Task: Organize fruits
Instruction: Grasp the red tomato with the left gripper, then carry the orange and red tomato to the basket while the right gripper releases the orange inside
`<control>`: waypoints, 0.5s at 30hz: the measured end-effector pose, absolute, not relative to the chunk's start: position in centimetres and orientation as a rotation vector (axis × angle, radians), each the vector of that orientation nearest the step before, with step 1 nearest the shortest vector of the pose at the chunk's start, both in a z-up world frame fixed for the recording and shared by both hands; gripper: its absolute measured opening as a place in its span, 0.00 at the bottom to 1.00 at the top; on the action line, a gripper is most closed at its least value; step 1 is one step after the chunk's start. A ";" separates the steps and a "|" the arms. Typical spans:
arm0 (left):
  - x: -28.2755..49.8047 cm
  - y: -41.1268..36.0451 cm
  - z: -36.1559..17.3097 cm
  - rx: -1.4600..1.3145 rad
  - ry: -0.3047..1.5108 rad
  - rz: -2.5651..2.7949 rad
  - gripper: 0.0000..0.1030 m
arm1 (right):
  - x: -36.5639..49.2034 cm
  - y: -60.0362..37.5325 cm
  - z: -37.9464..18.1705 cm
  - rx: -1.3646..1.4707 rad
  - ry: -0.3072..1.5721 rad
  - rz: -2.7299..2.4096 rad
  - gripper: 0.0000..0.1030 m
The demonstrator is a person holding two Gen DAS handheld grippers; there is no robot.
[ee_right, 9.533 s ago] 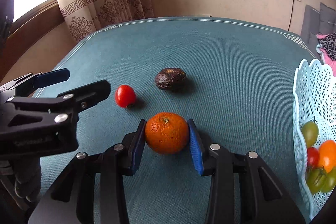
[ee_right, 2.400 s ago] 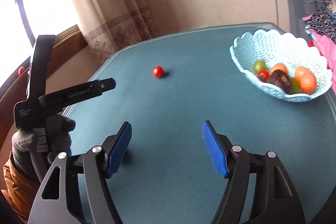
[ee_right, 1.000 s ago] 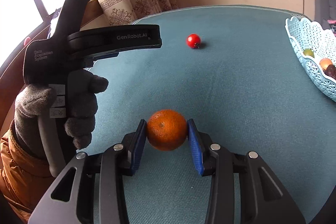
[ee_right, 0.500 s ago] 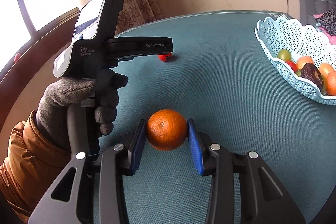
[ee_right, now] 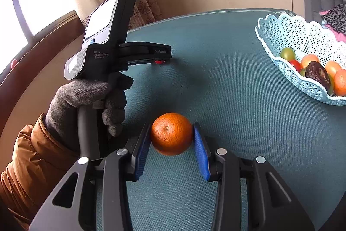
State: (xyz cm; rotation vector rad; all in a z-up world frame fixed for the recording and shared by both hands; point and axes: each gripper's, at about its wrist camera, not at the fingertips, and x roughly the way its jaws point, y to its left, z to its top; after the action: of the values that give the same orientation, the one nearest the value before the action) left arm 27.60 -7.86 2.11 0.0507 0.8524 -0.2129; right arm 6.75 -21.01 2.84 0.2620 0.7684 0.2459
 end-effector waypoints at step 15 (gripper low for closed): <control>23.3 -6.4 4.6 0.020 0.752 -0.210 0.28 | 6.4 -21.3 4.0 0.263 0.741 0.184 0.38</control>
State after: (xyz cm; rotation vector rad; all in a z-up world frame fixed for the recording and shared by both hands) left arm 23.30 -6.36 4.62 0.0202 0.7519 -0.2095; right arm 6.37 -21.33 4.02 0.2626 0.7414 0.1841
